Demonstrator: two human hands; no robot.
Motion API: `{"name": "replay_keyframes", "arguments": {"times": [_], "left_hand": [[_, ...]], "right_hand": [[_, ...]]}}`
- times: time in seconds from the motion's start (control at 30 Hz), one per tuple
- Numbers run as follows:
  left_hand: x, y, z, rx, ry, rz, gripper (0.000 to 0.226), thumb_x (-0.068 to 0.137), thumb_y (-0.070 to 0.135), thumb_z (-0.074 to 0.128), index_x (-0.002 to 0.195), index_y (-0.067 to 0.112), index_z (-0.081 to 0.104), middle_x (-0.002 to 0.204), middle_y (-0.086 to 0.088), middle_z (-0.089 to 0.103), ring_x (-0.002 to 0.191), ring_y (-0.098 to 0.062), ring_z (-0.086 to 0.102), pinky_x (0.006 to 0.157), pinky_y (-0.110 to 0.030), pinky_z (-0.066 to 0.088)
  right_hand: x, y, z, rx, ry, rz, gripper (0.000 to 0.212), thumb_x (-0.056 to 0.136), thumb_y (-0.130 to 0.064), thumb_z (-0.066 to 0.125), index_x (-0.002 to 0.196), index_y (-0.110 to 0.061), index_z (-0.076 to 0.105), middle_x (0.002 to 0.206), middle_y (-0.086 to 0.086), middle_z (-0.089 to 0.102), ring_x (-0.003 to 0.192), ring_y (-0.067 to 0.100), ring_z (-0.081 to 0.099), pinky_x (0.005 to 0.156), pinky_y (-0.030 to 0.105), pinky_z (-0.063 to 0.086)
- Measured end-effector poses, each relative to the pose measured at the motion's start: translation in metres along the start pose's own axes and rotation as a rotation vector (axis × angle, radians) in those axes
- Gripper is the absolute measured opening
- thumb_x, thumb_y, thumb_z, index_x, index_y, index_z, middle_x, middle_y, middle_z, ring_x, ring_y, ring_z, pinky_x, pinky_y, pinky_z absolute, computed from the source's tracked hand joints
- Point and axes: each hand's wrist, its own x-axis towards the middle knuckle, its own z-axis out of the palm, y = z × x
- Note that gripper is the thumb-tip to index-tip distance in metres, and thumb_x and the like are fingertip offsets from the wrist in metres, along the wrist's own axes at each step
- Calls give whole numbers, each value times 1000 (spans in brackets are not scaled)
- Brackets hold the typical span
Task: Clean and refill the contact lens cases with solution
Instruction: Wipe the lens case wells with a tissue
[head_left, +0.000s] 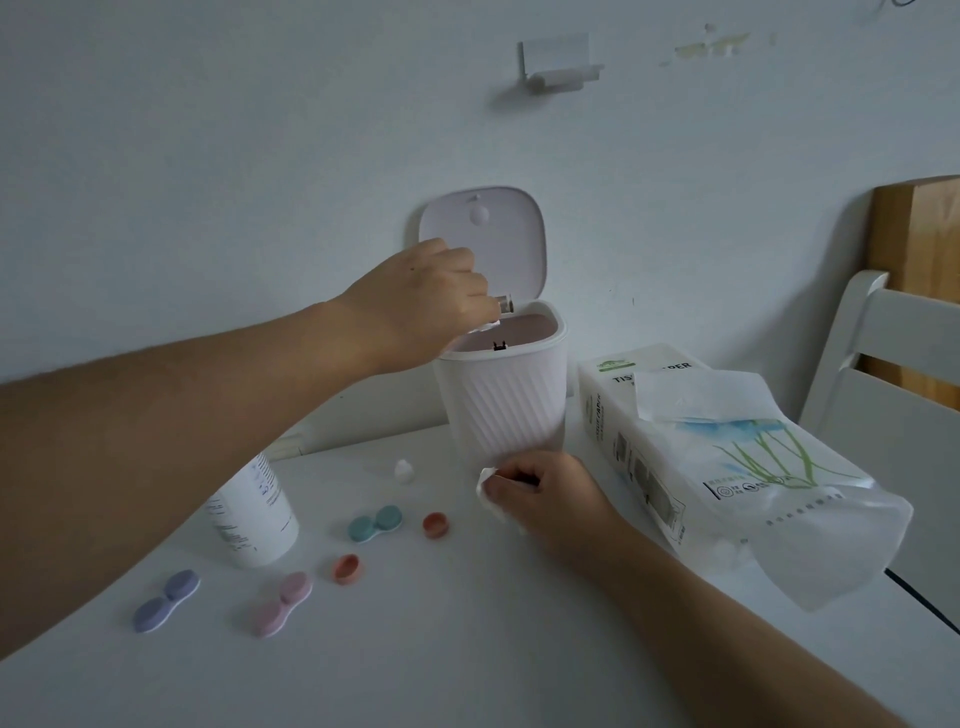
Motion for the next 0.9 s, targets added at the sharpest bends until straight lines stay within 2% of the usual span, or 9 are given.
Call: {"name": "replay_keyframes", "arguments": {"times": [0.13,0.23,0.3,0.37,0.53,0.63,0.7,0.77,0.9], "left_hand": [[-4,-3,3,-60,23,-108,11,87,8,65,82,16,70,70,-3,64,68,-28,51,63,-31,25],[-13,10,5,-278,132,-375,4,85,13,69,88,15,72,77,-1,69,72,-27,52,65,-33,34],[-22,28,7,-427,270,-614,9,85,16,72,94,13,71,82,3,69,73,-21,49,67,-34,39],[-33,48,5,-550,397,-802,14,84,18,75,97,13,70,84,7,67,72,-19,49,67,-34,43],[-68,101,-10,-862,548,-1040,9,84,21,69,92,20,64,80,9,63,71,-17,54,64,-22,45],[-96,130,-15,-1040,512,-1101,7,83,21,68,88,24,64,79,6,62,70,-16,56,62,-21,45],[-112,145,-14,-1104,451,-1114,9,80,30,67,87,25,65,77,6,63,66,-14,57,57,-18,45],[-124,156,-11,-1153,424,-1118,17,77,38,64,86,24,66,75,9,66,67,-12,58,59,-16,45],[-136,168,-6,-1288,424,-1062,14,76,37,67,86,27,67,71,13,66,62,-7,55,61,-11,43]], "right_hand": [[-1,-2,-1,26,-4,14,46,86,-48,64,73,-5,54,53,-7,37,50,5,38,51,27,33],[-1,-5,-2,78,-11,35,46,87,-46,64,71,-4,56,54,-1,41,51,7,40,53,28,34],[-1,-9,-3,117,-12,67,44,86,-45,64,69,-5,60,56,7,48,51,8,44,54,28,38],[-1,-14,-4,184,-5,117,42,83,-45,65,68,-6,64,55,6,55,50,10,49,55,27,41],[-4,-24,-5,333,50,213,45,73,-46,67,75,-1,65,56,0,51,52,12,45,50,24,37],[-6,-30,-6,414,24,184,40,76,-40,69,76,-1,66,60,-1,50,55,10,46,49,19,38],[-7,-35,-7,416,6,164,29,84,-30,69,76,-2,68,63,-1,51,57,7,46,52,16,39],[-8,-38,-7,410,-13,141,25,89,-20,68,70,-4,67,63,-2,49,57,6,43,52,14,36],[-15,-49,-3,406,-93,94,26,85,-25,65,63,-12,66,57,-1,47,53,7,38,50,17,31]]}}
